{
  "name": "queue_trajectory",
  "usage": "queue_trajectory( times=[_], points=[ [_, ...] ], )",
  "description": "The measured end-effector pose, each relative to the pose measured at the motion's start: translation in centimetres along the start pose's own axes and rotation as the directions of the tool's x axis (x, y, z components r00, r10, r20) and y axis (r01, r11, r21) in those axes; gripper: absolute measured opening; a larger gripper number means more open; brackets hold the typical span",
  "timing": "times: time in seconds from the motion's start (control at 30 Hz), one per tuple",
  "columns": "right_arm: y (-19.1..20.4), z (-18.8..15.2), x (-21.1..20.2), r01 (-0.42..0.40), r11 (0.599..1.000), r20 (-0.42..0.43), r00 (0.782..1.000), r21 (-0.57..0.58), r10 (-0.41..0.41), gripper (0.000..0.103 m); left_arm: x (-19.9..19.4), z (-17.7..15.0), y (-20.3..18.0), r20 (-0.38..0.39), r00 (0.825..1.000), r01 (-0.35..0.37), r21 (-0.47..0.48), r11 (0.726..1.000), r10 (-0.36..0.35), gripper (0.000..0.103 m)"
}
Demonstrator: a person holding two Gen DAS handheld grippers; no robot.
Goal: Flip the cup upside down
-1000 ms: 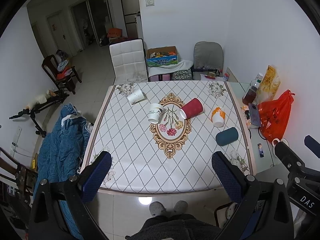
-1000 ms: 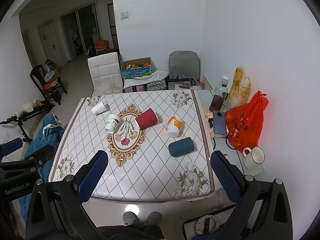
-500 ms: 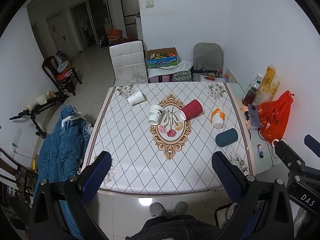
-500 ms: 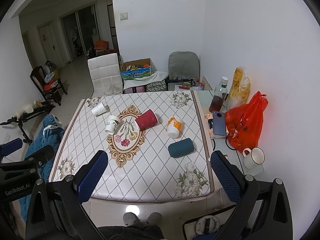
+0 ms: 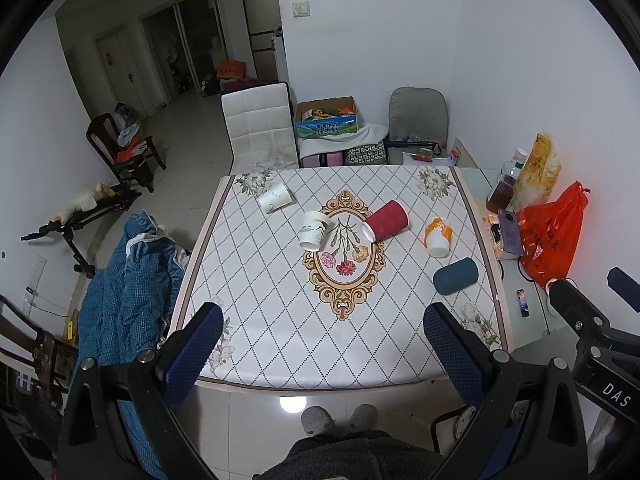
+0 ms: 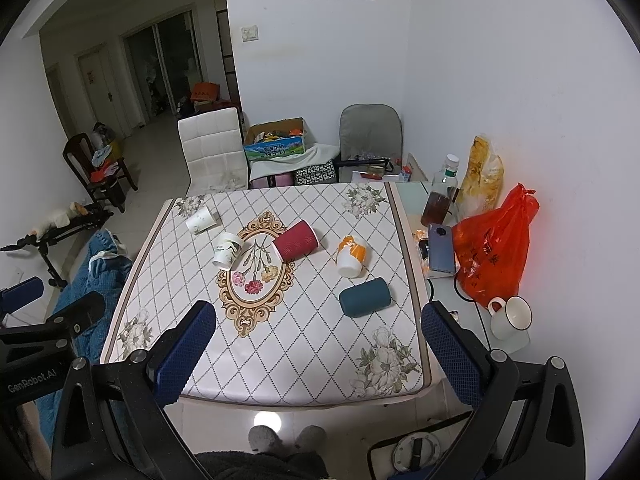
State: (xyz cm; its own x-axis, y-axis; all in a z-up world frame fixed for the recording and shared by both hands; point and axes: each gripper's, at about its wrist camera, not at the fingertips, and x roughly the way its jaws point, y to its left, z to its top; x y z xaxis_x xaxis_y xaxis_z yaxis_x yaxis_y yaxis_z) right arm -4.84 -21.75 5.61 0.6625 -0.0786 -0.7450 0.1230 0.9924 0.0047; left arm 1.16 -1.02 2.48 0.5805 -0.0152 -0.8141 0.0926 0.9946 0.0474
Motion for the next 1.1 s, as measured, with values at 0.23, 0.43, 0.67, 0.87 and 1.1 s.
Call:
queue_trajectory(
  times=[0.23,0.43,0.67,0.87,1.1],
  points=[
    [0.1,-0.1,0.1,-0.006,1.000,0.006,1.000,-0.001,0.006,0.103,0.0,0.0,0.0,0.002,1.000,-0.001,0.000,1.000,0.001,0.103],
    [0.1,-0.1,0.1,-0.004,1.000,0.007,1.000,-0.001,0.004,0.103,-0.1,-0.1,0.1,0.003,1.000,0.000,0.000,1.000,0.000,0.103],
    [0.1,-0.2,0.0,-0.007,1.000,0.006,1.000,0.001,0.007,0.103,-0.1,-0.1,0.0,0.001,1.000,-0.001,-0.002,1.000,0.001,0.103],
    [-0.1,-0.1,0.2,-0.015,1.000,-0.004,1.000,0.005,0.015,0.103,0.1,-0.3,-0.7,-0.008,1.000,-0.003,-0.003,1.000,0.002,0.103],
    [-1.1,-0.3,2.4,-0.019,1.000,-0.034,0.999,0.000,0.019,0.103,2.0,-0.5,-1.6,-0.026,0.999,-0.024,-0.019,1.000,0.024,0.103]
  ],
)
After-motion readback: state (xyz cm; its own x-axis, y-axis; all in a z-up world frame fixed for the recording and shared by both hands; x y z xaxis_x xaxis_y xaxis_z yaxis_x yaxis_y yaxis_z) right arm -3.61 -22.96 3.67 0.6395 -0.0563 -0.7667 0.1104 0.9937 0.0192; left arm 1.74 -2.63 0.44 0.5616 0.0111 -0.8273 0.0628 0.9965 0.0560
